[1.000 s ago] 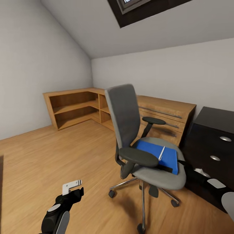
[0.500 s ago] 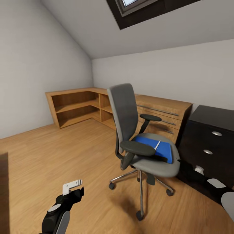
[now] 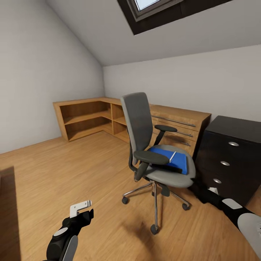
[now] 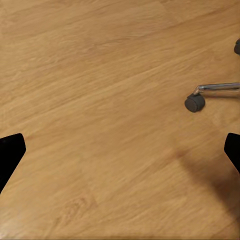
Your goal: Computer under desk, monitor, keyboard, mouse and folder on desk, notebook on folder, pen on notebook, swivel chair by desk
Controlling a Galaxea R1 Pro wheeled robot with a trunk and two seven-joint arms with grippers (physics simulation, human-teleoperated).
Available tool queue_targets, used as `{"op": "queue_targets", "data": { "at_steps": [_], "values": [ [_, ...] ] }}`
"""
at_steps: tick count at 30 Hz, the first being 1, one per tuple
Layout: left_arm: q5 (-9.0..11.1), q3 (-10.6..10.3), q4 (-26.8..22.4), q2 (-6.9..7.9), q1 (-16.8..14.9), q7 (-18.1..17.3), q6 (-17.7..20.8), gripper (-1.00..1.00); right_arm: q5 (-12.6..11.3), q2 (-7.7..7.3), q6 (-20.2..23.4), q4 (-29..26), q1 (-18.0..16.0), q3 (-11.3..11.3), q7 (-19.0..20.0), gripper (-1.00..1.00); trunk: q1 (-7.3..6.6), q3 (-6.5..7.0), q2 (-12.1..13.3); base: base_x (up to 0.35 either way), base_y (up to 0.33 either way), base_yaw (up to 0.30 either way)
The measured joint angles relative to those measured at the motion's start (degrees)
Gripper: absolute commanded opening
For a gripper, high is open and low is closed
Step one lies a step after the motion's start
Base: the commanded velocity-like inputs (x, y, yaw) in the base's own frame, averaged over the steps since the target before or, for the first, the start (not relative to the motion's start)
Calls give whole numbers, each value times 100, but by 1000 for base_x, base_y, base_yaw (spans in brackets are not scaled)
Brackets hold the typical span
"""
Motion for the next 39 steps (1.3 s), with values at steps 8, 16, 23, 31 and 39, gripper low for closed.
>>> {"op": "queue_targets", "data": {
  "at_steps": [8,16,23,31,39],
  "values": [
    [0,0,0,-1,0,4,0,100,65,183,0,-6,0,-5,0,100,0,0,0,-2,0,0],
    [0,1,0,-1,1,2,0,100,150,443,27,-41,-5,-262,18,100,-2,1,-1,0,0,0],
    [1,1,-1,-1,1,2,0,100,191,486,25,-64,-5,-252,19,100,-1,1,-1,0,0,49],
    [1,2,-2,-1,2,3,0,100,210,499,25,-74,-5,-253,15,100,-1,1,-1,0,0,240],
    [1,3,-3,-1,3,6,0,100,219,499,19,-74,-5,-259,11,100,-2,1,-2,0,0,274]
  ]
}}
